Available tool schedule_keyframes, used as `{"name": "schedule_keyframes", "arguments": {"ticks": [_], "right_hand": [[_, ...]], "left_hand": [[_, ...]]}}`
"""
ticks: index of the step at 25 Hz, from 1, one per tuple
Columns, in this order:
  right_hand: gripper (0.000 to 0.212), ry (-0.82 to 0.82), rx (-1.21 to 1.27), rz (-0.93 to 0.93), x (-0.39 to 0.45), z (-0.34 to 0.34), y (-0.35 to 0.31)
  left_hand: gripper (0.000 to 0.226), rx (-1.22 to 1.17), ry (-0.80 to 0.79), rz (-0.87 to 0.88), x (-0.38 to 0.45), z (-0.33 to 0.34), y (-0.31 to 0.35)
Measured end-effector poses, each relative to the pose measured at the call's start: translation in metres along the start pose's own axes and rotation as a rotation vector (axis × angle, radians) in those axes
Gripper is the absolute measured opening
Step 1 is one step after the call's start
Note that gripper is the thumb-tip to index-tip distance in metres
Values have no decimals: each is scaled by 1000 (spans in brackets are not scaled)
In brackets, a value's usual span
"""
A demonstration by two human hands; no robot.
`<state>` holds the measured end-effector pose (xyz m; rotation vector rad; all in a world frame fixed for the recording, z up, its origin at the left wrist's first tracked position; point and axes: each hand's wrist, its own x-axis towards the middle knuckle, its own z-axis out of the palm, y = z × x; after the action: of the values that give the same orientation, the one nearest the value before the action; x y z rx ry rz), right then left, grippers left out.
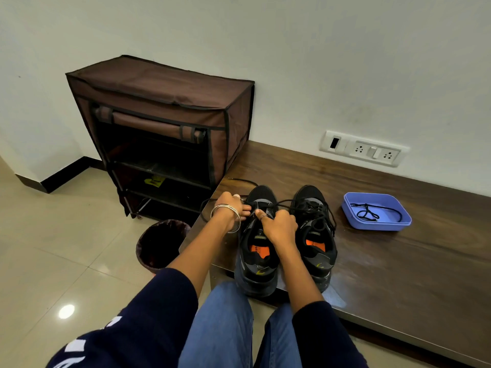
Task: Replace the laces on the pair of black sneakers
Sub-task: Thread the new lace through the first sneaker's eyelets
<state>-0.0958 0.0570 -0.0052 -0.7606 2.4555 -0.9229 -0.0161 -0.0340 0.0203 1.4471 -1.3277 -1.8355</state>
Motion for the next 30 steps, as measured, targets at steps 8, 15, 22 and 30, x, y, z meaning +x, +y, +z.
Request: {"name": "schedule_keyframes", "arguments": {"ticks": [8, 15, 22, 30], "right_hand": [[44, 111, -217, -135, -22, 13, -4], [47, 107, -286, -146, -23, 19, -4], [45, 75, -265, -122, -19, 18, -3], [58, 20, -274, -107, -18, 10, -2]], "left_hand": [[28, -453, -79, -87, -23, -17, 17], [31, -576, -14, 256, -25, -55, 77], [21, 1278, 29, 563, -3, -19, -2], [14, 985, 54, 520, 8, -24, -27]]}}
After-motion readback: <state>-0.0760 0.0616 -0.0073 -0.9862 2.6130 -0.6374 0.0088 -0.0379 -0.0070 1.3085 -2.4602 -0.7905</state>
